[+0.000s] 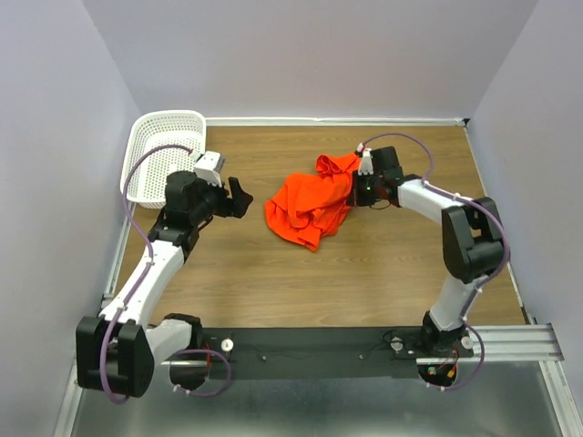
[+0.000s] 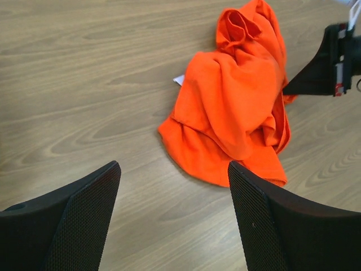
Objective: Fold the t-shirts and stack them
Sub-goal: Flatten the tshirt out
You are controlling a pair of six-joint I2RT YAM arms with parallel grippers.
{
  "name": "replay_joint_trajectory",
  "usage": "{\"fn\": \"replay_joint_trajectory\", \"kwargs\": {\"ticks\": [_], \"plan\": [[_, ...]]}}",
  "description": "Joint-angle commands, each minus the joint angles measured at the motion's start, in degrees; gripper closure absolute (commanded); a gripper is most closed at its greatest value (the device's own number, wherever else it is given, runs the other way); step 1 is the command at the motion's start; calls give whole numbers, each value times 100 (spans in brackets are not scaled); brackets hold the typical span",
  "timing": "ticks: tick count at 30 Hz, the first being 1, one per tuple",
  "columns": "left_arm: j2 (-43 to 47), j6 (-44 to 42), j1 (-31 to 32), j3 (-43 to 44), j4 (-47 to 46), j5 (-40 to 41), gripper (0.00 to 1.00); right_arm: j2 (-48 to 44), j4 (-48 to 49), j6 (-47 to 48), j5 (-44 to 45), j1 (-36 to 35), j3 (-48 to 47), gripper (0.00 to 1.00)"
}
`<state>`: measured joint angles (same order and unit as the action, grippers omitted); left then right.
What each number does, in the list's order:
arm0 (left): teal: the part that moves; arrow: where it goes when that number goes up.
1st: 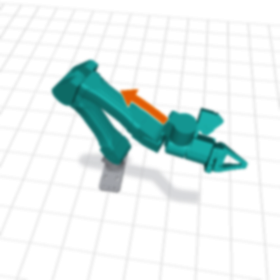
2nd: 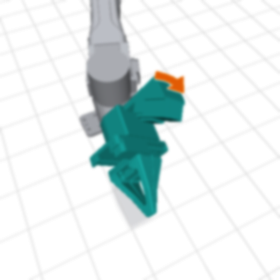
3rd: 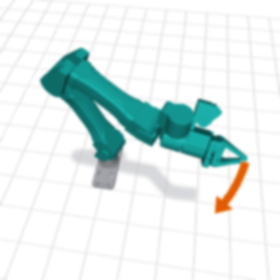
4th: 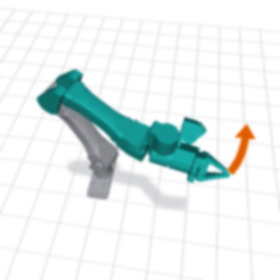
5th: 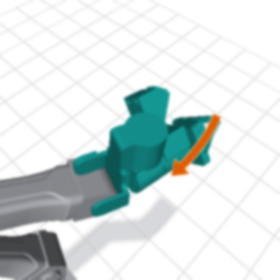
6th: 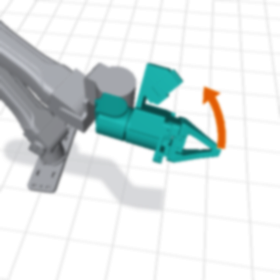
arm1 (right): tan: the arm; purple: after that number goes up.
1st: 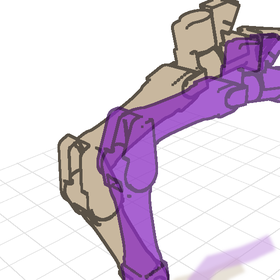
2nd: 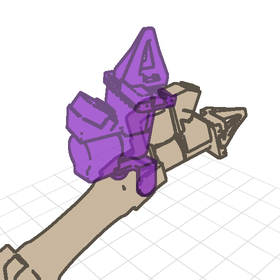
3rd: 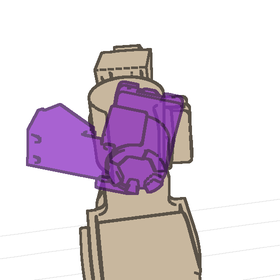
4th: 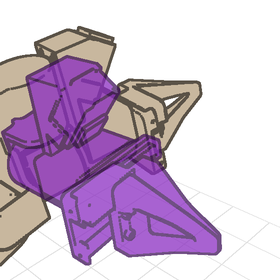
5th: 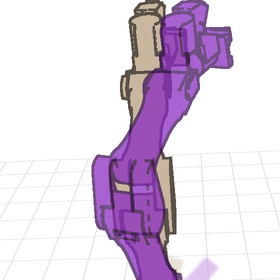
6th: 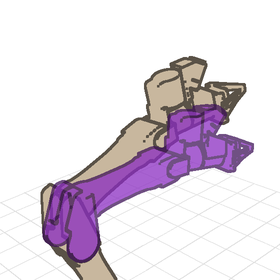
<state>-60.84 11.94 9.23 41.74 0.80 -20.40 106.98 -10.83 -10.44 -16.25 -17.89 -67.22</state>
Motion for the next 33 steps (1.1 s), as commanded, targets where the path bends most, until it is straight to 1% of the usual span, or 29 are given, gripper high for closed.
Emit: {"fn": "replay_joint_trajectory", "kwargs": {"ticks": [1, 2, 3, 4, 6, 8, 10, 11, 12, 14, 17, 20, 21, 25, 26, 28, 29, 30, 31, 33], "plan": [[-445, 307, 17, 98, -53, -622, 19, -1368, -59, 884, 324, 197, 305, 99], [-707, 456, 104, 150, -53, -718, 19, -1521, -112, 981, 350, 259, 506, 100], [-832, 562, 166, 194, -53, -719, 19, -1670, -165, 1321, 333, 382, 595, 100], [-972, 668, 236, 247, -53, -711, 19, -1880, -209, 1438, 159, 435, 805, 99], [-1359, 1010, 516, 422, -53, -606, 19, -2066, -253, 1561, -95, 506, 1113, 99], [-1597, 1081, 701, 572, -53, -439, 19, -2119, -253, 1571, -255, 515, 1263, 99], [-1904, 1257, 904, 721, -185, -307, 19, -2094, -270, 1571, -413, 523, 1282, 99], [-1984, 1292, 1183, 765, -194, -211, 18, -2093, -297, 1571, -423, 532, 1256, 99], [-2158, 1397, 1308, 853, -211, -53, 19, -2093, -306, 1562, -414, 532, 1247, 99], [-2344, 1494, 1624, 915, -369, 1, 18, -2041, -306, 1562, -466, 541, 1220, 100], [-2783, 1644, 1949, 985, -651, 36, 18, -1997, -315, 1553, -537, 550, 1194, 99], [-3363, 1618, 2152, 1257, -634, 185, 18, -2049, -332, 1536, -598, 567, 1185, 99], [-3608, 1592, 2240, 1397, -607, 360, 18, -2067, -341, 1545, -607, 576, 1185, 99], [-4032, 1425, 2389, 1776, -134, 1168, 18, -2172, -350, 1545, -634, 611, 1211, 100], [-4076, 1372, 2416, 1838, -89, 1353, 20, -2207, -350, 1536, -660, 620, 1211, 99], [-4173, 1232, 2443, 1996, 87, 1688, 39, -2234, -358, 1545, -678, 646, 1211, 99], [-4199, 1196, 2451, 2040, 113, 1732, 53, -2251, -358, 1536, -695, 655, 1203, 99], [-4217, 1109, 2452, 2127, 148, 1741, 96, -2260, -367, 1545, -704, 664, 1194, 99], [-4182, 1091, 2469, 2180, 184, 1759, 100, -2269, -367, 1553, -713, 664, 1185, 99], [-3920, 951, 2522, 2338, 245, 1838, 100, -2357, -402, 1615, -704, 682, 1159, 99]]}}
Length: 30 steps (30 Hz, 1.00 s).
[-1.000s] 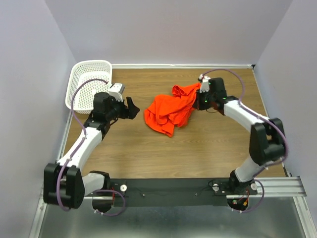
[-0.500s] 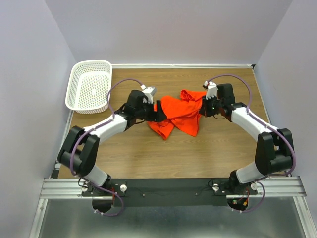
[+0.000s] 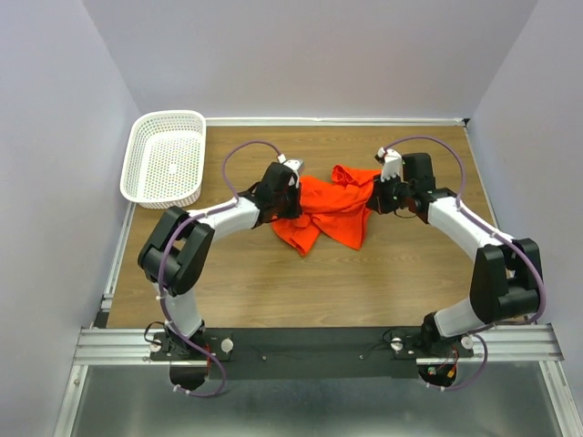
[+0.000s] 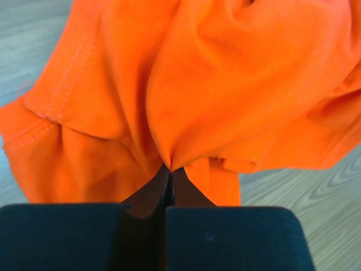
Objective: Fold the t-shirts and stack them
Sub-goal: Flatten the tshirt out
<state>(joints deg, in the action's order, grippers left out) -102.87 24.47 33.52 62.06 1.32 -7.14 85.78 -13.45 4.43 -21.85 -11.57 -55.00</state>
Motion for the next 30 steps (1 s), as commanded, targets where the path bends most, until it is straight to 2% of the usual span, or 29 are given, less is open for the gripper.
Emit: {"fn": "replay_joint_trajectory", "kwargs": {"ticks": [1, 5, 9, 11, 15, 18, 24, 30], "plan": [[416, -355, 102, 385, 228, 538, 100, -289, -149, 224, -127, 50, -81, 99], [1101, -671, 102, 1244, 737, 1047, 100, -658, -263, 743, -13, 67, -387, 99], [1742, -952, 85, 2797, 1028, 1381, 100, -975, -885, 1253, -135, 68, -1116, 99], [1849, -1110, 94, 3275, 1072, 1425, 100, -1159, -1063, 1403, -136, 68, -1468, 99], [1920, -1409, 94, 4436, 1352, 1802, 100, -1581, -1212, 1613, 531, 76, -1689, 99], [1989, -1672, 85, 4744, 1493, 2154, 100, -1827, -1204, 1719, 1199, 94, -1811, 99], [2324, -1928, 50, 4780, 1406, 2480, 100, -1986, -1160, 1772, 2376, 217, -2356, 100], [2693, -2174, -38, 4675, 1414, 2962, 100, -1942, -1089, 1798, 3027, 410, -3147, 99]]}}
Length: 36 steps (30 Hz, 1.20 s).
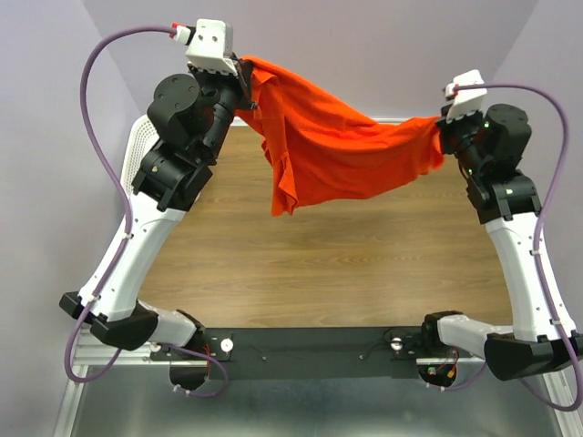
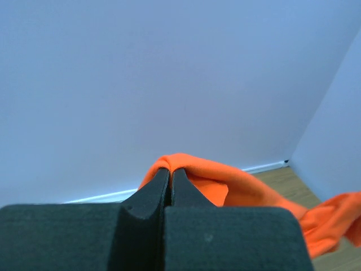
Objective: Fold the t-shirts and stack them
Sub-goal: Flatten the tshirt out
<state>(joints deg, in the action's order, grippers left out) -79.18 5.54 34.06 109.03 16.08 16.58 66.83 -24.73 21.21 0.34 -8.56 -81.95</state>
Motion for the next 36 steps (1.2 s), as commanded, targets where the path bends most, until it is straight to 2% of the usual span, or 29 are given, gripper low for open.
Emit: {"fn": "replay_joint_trajectory", "kwargs": {"ticks": [1, 10, 17, 22, 26, 28, 29, 30, 33, 34, 36], "plan": [[359, -308, -128, -66, -52, 636, 100, -47, 56, 137, 853, 117, -497, 99], [684, -378, -418, -523, -87, 663, 100, -144, 179, 164, 1153, 214, -602, 99], [667, -300, -506, -567, -69, 356, 100, -231, 170, 155, 828, 205, -506, 99], [272, -54, -594, -734, -131, -330, 100, 83, 170, 138, 625, 214, -251, 99], [-535, 385, -866, -560, -359, -1225, 100, 654, 197, -28, 704, 380, -689, 99], [-1282, 728, -980, 37, -491, -1980, 100, 1226, 197, -213, 634, 714, -1434, 99], [-1554, 816, -1033, 344, -509, -2105, 100, 1445, 197, -266, 599, 819, -1733, 100], [-2140, 956, -1033, 1138, -509, -2306, 100, 1813, 197, -302, 547, 899, -2415, 100], [-3004, 1264, -1051, 2618, -448, -2675, 100, 2202, 92, -276, 372, 1145, -3315, 99], [-3442, 1422, -1042, 3476, -491, -2773, 100, 2273, 30, -249, 249, 1146, -3745, 99], [-3482, 1564, -1051, 3661, -771, -3010, 100, 2142, -40, -249, -389, 1146, -3924, 99]]}}
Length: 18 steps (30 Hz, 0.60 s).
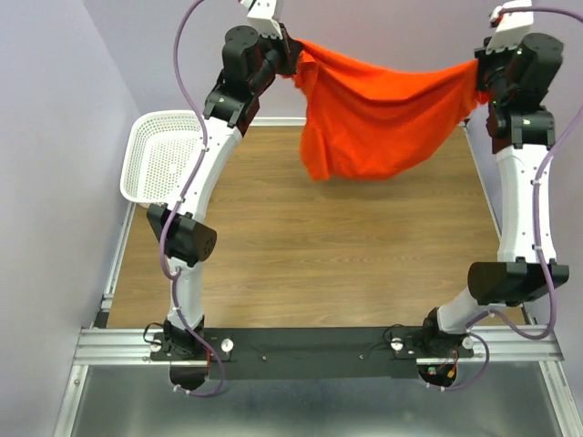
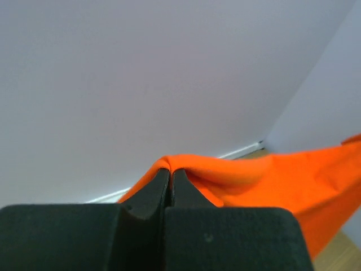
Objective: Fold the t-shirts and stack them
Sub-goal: Flatten the tshirt out
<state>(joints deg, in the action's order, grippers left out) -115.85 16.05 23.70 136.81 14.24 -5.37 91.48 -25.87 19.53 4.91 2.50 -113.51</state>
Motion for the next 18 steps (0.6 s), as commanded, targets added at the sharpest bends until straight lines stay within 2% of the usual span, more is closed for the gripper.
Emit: {"fn": "replay_joint_trajectory", "kwargs": {"ticks": [1, 2, 3, 5, 6, 7, 8, 9, 11, 12, 13, 14, 15, 16, 17, 18], "plan": [[360, 461, -15, 586, -1050, -895, 100, -637, 73, -29, -1095, 40, -586, 99], [605, 399, -15, 131, -1351, -992, 100, -858, 64, -28, -1602, 40, -410, 99], [1234, 303, -32, -1109, -2041, -1036, 100, -1086, 64, 15, -1903, 40, -165, 100], [1914, -82, -41, -2495, -2669, -1002, 100, -1930, 56, 200, -2553, 40, 994, 100], [2492, -189, -102, -3737, -3081, -993, 100, -2193, 47, 253, -3148, 40, 1511, 99], [2732, -225, -164, -4315, -3250, -1019, 100, -2501, 29, 445, -3484, 40, 1969, 99], [2952, -226, -234, -4878, -3383, -1106, 100, -3017, -171, 603, -3871, 40, 2922, 99], [3259, -208, -313, -5780, -3480, -1342, 100, -3248, -364, 761, -4605, 31, 3314, 99], [3463, 2, -507, -6550, -3358, -1719, 100, -3644, -1344, 1700, -5635, 31, 4331, 99], [3569, 99, -551, -6928, -3297, -1748, 92, -3759, -1638, 2017, -5902, 22, 4642, 99], [3778, 282, -586, -7636, -3087, -1688, 52, -3839, -2024, 2994, -6122, 13, 4950, 99], [3937, 397, -595, -8026, -3094, -1704, 41, -3874, -3211, 3761, -6298, 13, 5127, 99], [4356, 442, -586, -8413, -3146, -1618, 24, -3857, -3788, 4456, -6492, 13, 5338, 94], [4604, 590, -586, -9069, -3155, -1469, 5, -3822, -4220, 4933, -6502, 13, 5401, 83], [4894, 601, -595, -9302, -3095, -1302, 2, -3787, -4947, 5712, -6485, 13, 5436, 34], [5436, 627, -604, -9461, -2946, -761, 2, -3717, -5163, 5981, -6354, 13, 5445, 14]]}}
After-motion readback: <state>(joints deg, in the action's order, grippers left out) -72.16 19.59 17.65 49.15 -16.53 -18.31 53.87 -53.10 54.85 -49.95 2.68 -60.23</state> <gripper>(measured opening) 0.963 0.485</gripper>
